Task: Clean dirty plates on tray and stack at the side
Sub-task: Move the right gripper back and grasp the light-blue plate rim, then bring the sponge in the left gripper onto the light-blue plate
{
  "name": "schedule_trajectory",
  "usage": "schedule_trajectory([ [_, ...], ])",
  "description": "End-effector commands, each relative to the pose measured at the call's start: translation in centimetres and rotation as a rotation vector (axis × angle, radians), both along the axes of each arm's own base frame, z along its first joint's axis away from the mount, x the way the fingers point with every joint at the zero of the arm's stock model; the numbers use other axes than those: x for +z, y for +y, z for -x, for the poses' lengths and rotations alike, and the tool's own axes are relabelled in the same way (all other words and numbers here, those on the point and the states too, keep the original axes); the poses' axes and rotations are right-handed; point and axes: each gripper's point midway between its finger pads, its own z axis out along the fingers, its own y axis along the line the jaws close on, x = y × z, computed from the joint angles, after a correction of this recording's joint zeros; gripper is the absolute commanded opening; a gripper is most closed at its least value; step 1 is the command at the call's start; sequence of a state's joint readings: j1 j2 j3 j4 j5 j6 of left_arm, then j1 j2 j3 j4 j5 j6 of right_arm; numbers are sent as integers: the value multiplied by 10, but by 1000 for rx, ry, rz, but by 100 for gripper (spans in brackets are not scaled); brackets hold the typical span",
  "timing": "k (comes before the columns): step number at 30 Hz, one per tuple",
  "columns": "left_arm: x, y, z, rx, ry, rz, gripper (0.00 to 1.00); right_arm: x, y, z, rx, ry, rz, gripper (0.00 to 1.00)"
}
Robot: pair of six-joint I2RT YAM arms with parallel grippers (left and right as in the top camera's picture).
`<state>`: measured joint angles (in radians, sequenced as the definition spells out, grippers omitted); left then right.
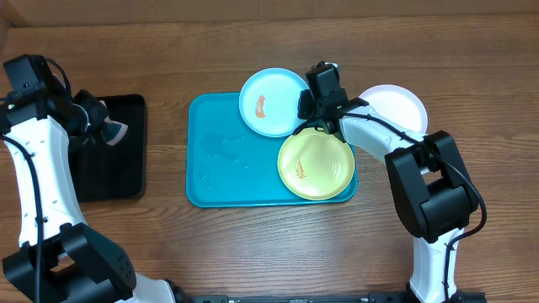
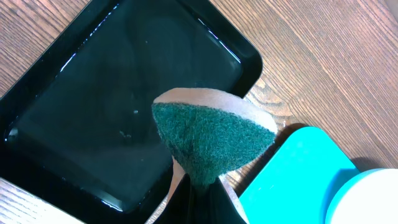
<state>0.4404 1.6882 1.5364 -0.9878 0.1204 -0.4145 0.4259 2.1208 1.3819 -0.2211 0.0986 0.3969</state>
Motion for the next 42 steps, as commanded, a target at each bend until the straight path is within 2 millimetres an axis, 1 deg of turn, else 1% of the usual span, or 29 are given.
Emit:
schedule_trajectory([
  [1,3,-2,-3,-25,-11,-3,4,0,10,-1,59,0,-18,26],
  [4,3,-2,-3,-25,-11,-2,4,-1,10,1,58,8,-17,19],
  [6,3,-4,-4,-32,-17,8,4,-2,13,3,65,13,-24,12],
  [7,4,-8,-6,-52,-29,20,4,-1,15,3,74,15,-35,10],
  [9,8,-18,-13,-126,-71,53,4,2,27,5,115,20,-87,7],
  [12,20,-45,-28,-295,-172,119,4,9,53,12,176,37,-206,6],
  [14,24,-63,-33,-355,-205,156,4,11,69,19,187,55,-252,5],
  [17,24,-83,-37,-401,-199,165,5,9,87,34,224,75,-248,4],
  [22,20,-127,-42,-506,-175,160,4,-2,115,69,271,156,-226,4],
  [24,16,-141,-42,-528,-151,140,4,-6,119,80,281,181,-203,4],
  [26,10,-151,-42,-528,-118,125,4,-11,118,85,269,190,-167,4],
  [28,3,-163,-41,-539,-83,119,4,-13,115,85,238,188,-145,4],
  [31,-11,-182,-37,-579,-29,118,4,-12,115,85,221,192,-156,4],
  [34,-30,-200,-35,-620,31,127,4,-13,114,85,194,204,-168,4],
  [36,-43,-210,-34,-627,71,145,4,-13,113,84,181,202,-165,8],
  [39,-62,-220,-33,-647,119,158,4,-13,109,80,148,192,-155,9],
  [42,-75,-224,-32,-654,155,167,4,-11,107,76,136,175,-142,9],
])
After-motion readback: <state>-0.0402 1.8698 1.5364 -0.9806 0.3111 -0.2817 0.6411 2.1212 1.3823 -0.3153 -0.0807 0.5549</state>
